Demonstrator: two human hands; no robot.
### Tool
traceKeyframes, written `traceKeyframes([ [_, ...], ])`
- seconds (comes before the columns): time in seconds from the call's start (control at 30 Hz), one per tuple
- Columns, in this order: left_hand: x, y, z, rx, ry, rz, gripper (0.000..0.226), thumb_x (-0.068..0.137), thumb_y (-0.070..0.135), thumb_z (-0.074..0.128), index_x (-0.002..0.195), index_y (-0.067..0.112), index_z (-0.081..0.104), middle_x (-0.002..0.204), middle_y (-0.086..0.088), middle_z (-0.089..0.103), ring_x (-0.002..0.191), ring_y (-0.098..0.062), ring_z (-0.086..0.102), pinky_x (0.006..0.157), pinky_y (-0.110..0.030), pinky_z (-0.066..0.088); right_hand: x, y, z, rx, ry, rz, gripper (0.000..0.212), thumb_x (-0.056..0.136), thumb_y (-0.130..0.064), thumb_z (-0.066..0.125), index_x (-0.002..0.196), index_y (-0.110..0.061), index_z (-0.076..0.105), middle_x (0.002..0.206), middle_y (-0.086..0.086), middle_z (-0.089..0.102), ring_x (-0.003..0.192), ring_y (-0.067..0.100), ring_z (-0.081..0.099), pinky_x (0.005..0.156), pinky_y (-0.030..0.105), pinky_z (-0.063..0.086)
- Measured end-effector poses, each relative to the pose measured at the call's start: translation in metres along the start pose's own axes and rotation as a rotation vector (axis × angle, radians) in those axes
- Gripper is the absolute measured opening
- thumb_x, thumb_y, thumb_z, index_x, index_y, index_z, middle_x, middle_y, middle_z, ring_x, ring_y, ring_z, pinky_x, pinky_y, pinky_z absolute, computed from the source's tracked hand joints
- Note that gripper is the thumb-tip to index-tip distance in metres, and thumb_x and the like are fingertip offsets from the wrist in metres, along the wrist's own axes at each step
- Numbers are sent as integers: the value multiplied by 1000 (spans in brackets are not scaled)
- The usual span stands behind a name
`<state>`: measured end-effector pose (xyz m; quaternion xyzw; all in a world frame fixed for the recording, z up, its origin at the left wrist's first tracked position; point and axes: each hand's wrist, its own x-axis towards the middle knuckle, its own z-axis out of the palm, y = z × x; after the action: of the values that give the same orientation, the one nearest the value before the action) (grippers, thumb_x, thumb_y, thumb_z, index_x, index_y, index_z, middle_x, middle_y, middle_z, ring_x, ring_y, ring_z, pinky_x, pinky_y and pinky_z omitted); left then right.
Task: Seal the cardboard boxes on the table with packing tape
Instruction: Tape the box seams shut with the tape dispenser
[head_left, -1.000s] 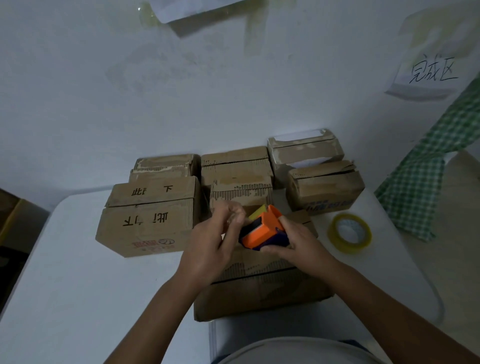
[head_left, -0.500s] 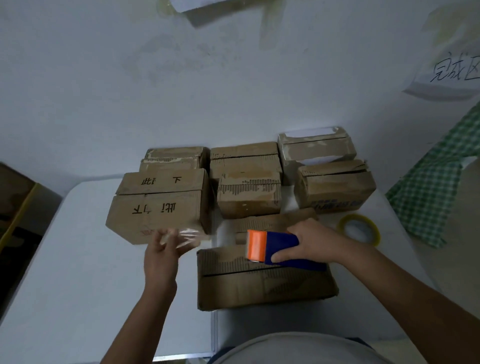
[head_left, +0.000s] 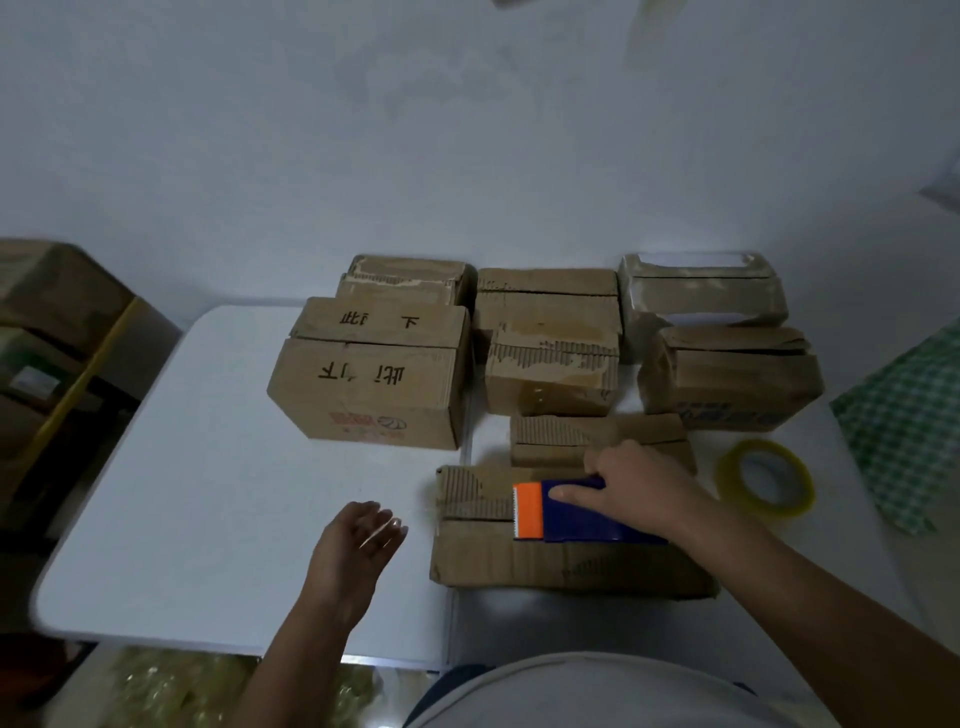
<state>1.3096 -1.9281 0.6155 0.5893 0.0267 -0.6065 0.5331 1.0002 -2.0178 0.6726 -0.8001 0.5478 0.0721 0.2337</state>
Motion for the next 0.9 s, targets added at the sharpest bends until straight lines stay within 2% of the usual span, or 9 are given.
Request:
traceKeyframes([
  [0.07,2,-2,-1,8,-22,5,17,94,15,57,81,6,58,79,-13,61,73,-28,64,81,-41,56,0,-3,4,-31,25,10,49,80,-81,42,70,-32,44,69,-12,53,62,0,50,51,22,34],
  [0.13,5,-6,-4,37,-3,25,17,95,19,63,92,3,62,85,-13,63,79,-27,66,82,-40,56,1,-7,8,-53,36,17,47,82,-78,42,70,-33,41,69,-13,50,61,-1,48,49,21,31],
  [0.23,12,-16,-11,161,77,162,11,94,10,63,101,1,63,97,-18,63,77,-25,68,72,-31,58,3,-10,11,-72,7,29,45,83,-76,43,71,-33,40,70,-13,48,63,-2,46,50,20,29],
  [0.33,14,-28,-8,205,160,278,4,95,10,63,94,6,62,94,-16,64,68,-21,67,72,-29,58,5,-10,13,-65,-19,47,44,83,-76,43,72,-34,40,72,-13,48,64,-1,46,51,21,30],
  [0.53,18,-45,3,123,257,310,8,96,9,60,89,12,59,89,-11,60,69,-20,65,79,-31,56,7,-7,15,-48,-30,73,44,82,-77,44,73,-34,41,73,-13,49,66,0,47,51,21,31],
  [0.7,15,-43,0,288,205,529,7,98,24,60,91,21,61,83,2,64,74,-19,69,80,-31,55,7,-3,18,-36,-17,81,46,80,-79,43,77,-33,46,78,-12,54,71,5,53,56,24,39],
  [0.77,17,-44,-6,328,186,536,7,98,25,60,92,21,61,83,3,65,73,-15,70,80,-30,54,8,-3,17,-38,-13,76,47,80,-80,43,80,-33,48,79,-12,55,72,5,53,57,24,40],
  [0.83,22,-51,-10,303,213,494,8,98,21,60,94,14,61,87,-7,64,70,-14,69,81,-32,55,8,-4,19,-47,-7,64,47,80,-79,43,82,-32,47,76,-13,52,69,3,51,53,22,36],
  [0.9,29,-58,-7,280,235,433,8,98,17,59,93,10,61,90,-14,62,73,-18,66,83,-35,56,7,-4,21,-54,4,62,47,80,-79,43,83,-33,46,73,-14,48,67,2,48,51,21,32],
])
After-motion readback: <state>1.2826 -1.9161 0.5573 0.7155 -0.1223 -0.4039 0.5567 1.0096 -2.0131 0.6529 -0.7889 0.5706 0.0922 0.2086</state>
